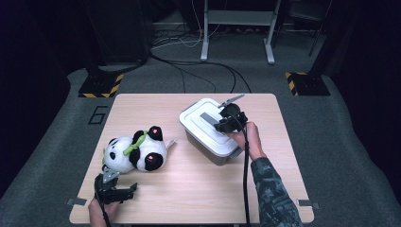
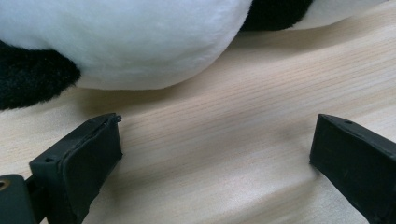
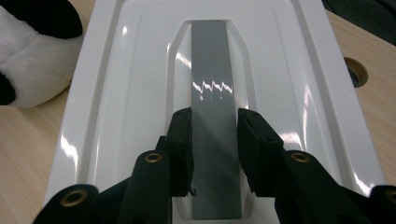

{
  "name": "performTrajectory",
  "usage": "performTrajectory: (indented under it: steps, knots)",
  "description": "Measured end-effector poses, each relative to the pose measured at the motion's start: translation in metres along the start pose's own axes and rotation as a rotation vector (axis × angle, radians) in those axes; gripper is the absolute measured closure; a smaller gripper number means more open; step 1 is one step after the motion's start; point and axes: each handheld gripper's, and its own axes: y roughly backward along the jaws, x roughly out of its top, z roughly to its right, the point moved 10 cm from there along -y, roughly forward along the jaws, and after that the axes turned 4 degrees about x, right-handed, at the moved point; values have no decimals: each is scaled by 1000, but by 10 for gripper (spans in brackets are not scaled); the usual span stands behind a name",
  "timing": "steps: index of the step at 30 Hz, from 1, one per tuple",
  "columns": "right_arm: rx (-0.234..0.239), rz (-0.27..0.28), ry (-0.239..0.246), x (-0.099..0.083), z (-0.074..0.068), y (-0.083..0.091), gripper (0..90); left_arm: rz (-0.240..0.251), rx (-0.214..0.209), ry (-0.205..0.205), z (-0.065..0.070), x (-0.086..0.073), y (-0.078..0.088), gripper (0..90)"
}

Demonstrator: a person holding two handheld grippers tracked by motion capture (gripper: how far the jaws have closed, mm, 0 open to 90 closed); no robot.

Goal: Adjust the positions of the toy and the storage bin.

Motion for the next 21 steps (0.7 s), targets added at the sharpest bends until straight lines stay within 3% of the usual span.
performTrajectory:
  steps: [4, 6, 11, 21]
  knots:
    - [4, -28, 9, 4, 0, -3, 641, 2, 0, 1, 0, 0, 0, 16]
    - [-3, -32, -9, 9, 0, -7, 634, 0, 0, 1, 0, 0, 0, 16]
    - [-16, -30, 18, 20, -1, -16, 664, 0, 0, 1, 0, 0, 0, 16]
    - [-6, -24, 21, 18, -2, -15, 669, 0, 0, 0, 0, 0, 0, 16]
